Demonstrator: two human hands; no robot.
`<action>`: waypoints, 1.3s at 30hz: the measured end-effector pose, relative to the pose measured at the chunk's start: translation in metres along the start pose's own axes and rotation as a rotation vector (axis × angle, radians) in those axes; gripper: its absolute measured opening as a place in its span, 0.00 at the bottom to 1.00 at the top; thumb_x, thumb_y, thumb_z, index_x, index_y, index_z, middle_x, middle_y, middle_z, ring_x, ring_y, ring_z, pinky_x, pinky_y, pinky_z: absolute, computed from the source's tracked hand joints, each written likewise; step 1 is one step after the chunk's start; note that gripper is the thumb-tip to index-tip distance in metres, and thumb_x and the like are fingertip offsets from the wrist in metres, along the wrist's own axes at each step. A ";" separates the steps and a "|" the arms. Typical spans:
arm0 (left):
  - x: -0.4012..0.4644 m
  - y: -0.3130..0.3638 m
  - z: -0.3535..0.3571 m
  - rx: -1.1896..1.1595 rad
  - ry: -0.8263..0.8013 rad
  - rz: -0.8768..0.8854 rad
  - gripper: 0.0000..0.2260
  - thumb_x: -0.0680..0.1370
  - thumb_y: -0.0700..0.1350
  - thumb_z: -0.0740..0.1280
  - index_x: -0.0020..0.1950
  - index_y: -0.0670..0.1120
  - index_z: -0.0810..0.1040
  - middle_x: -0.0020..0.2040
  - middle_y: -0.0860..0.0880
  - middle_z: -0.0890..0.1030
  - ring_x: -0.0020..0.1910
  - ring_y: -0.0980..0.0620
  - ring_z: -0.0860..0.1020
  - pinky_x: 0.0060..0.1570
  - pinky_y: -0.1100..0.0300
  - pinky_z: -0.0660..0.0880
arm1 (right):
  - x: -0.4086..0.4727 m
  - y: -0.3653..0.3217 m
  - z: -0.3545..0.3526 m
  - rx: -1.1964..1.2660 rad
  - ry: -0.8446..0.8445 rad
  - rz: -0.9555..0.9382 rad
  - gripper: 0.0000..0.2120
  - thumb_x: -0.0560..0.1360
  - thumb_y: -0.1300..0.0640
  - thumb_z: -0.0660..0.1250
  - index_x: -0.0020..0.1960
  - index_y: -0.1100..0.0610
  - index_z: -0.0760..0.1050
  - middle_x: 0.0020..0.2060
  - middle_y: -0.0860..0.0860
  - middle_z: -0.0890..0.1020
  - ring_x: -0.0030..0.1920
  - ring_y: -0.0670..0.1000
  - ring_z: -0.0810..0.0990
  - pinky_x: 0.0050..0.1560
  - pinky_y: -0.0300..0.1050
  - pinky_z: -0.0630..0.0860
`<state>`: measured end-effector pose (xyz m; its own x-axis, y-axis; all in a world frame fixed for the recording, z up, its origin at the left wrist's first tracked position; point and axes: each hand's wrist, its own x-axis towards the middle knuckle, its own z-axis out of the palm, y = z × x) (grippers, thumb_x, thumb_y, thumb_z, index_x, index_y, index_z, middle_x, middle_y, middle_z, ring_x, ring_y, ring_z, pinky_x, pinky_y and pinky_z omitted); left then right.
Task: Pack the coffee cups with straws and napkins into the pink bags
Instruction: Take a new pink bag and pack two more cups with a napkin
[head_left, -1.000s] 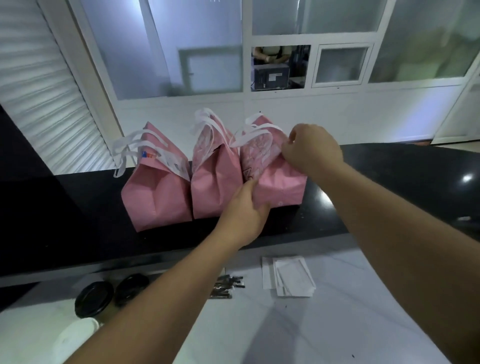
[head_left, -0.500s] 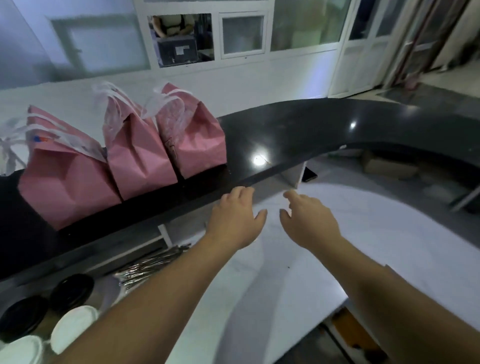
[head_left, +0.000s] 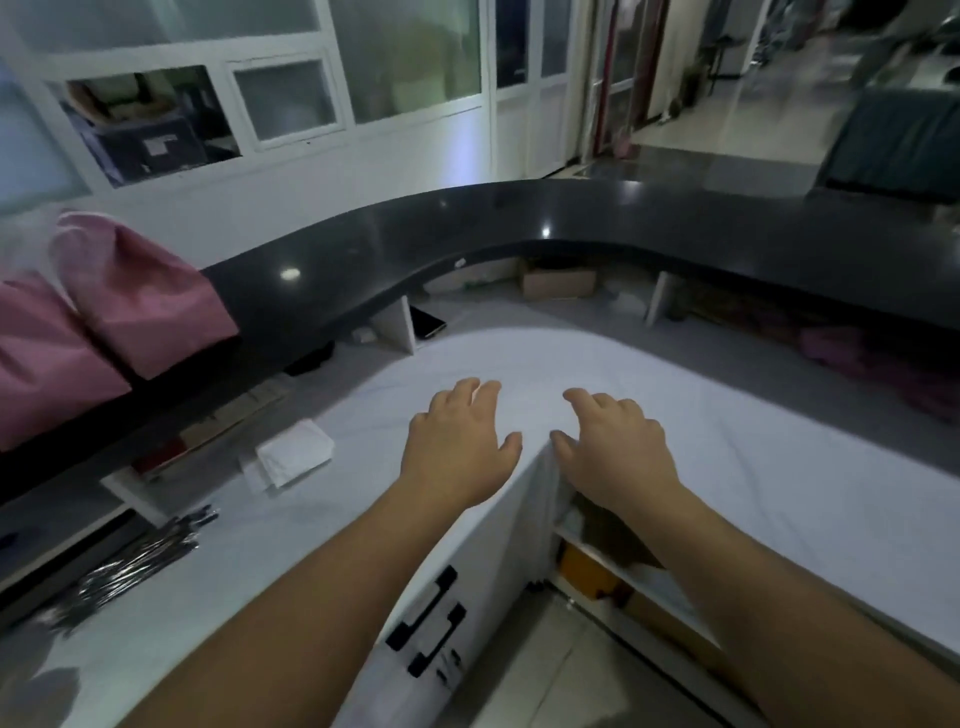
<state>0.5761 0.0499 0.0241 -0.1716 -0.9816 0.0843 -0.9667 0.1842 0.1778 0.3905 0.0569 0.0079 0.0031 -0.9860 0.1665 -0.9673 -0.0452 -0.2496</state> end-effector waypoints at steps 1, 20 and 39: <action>-0.002 0.027 0.005 0.021 0.000 0.027 0.31 0.82 0.63 0.58 0.82 0.52 0.60 0.82 0.48 0.63 0.77 0.43 0.66 0.70 0.43 0.68 | -0.013 0.026 -0.009 -0.003 0.008 0.031 0.22 0.79 0.40 0.58 0.70 0.47 0.67 0.60 0.49 0.80 0.59 0.56 0.77 0.55 0.56 0.74; -0.023 0.492 0.120 -0.018 -0.162 0.756 0.33 0.82 0.66 0.56 0.83 0.52 0.59 0.82 0.49 0.63 0.79 0.43 0.64 0.71 0.42 0.68 | -0.248 0.411 -0.140 -0.104 0.203 0.847 0.25 0.80 0.41 0.59 0.74 0.50 0.66 0.61 0.50 0.79 0.59 0.57 0.76 0.55 0.56 0.73; 0.028 0.845 0.185 -0.218 -0.411 1.168 0.31 0.81 0.65 0.60 0.80 0.51 0.63 0.77 0.47 0.70 0.72 0.42 0.72 0.65 0.41 0.76 | -0.309 0.675 -0.244 -0.154 0.393 1.356 0.17 0.79 0.48 0.63 0.65 0.55 0.73 0.55 0.55 0.79 0.56 0.61 0.75 0.53 0.56 0.75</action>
<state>-0.2810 0.1689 -0.0047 -0.9866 -0.1631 -0.0033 -0.1531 0.9186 0.3644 -0.3255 0.3707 0.0209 -0.9797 -0.1413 0.1423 -0.1813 0.9273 -0.3273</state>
